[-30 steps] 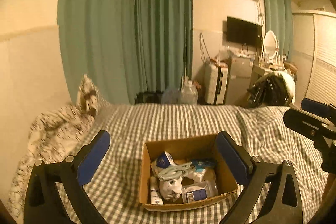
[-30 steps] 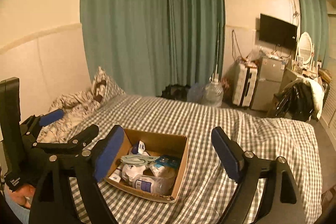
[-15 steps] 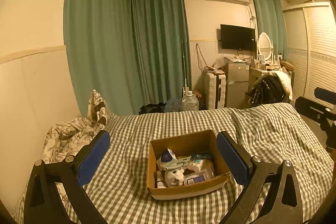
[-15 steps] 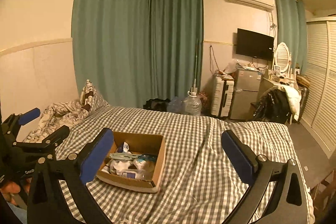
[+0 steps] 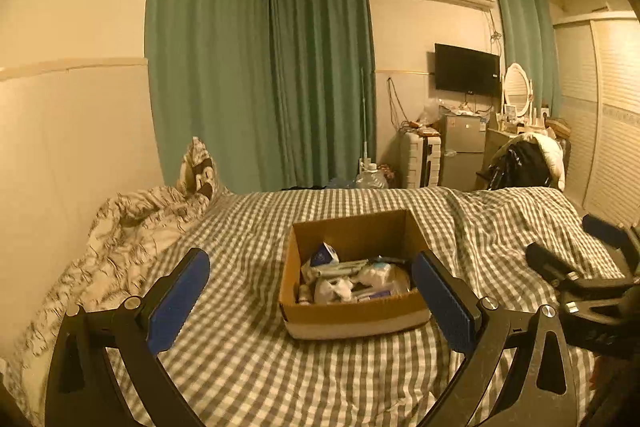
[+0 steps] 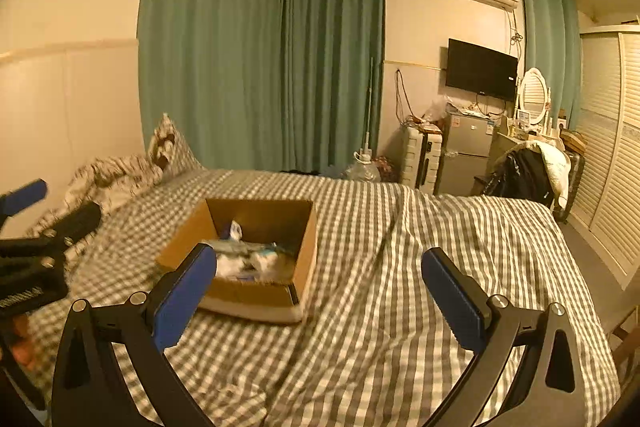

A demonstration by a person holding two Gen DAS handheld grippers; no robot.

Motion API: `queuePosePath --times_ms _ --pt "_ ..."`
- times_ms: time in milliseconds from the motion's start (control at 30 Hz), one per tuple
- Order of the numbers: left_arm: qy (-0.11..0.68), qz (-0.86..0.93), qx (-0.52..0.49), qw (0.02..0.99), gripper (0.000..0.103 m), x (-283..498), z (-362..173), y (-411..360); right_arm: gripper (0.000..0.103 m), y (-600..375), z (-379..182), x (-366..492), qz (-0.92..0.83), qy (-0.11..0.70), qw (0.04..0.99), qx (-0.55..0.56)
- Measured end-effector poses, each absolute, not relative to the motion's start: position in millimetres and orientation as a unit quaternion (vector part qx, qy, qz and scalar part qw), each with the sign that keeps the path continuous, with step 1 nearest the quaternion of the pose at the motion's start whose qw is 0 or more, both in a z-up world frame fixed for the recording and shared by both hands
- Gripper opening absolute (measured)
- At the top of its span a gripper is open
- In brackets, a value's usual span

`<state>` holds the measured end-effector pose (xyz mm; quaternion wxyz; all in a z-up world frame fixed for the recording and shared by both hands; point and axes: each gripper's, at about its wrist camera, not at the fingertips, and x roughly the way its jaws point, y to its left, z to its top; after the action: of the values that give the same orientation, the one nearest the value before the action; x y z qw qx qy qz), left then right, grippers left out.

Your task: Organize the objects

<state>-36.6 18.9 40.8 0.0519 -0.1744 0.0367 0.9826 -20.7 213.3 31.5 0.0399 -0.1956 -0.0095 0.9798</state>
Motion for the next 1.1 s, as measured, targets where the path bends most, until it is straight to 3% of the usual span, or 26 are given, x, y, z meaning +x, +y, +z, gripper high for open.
queuePosePath --times_ms 300,1100 --pt "0.037 0.975 -0.216 0.040 0.103 -39.3 -10.6 13.7 0.103 198.7 -22.1 -33.5 0.970 -0.018 0.047 -0.237" --pt "0.018 0.974 -0.224 0.038 0.103 -37.0 -10.7 4.6 0.103 201.6 -18.7 -31.5 0.969 -0.006 0.058 -0.239"
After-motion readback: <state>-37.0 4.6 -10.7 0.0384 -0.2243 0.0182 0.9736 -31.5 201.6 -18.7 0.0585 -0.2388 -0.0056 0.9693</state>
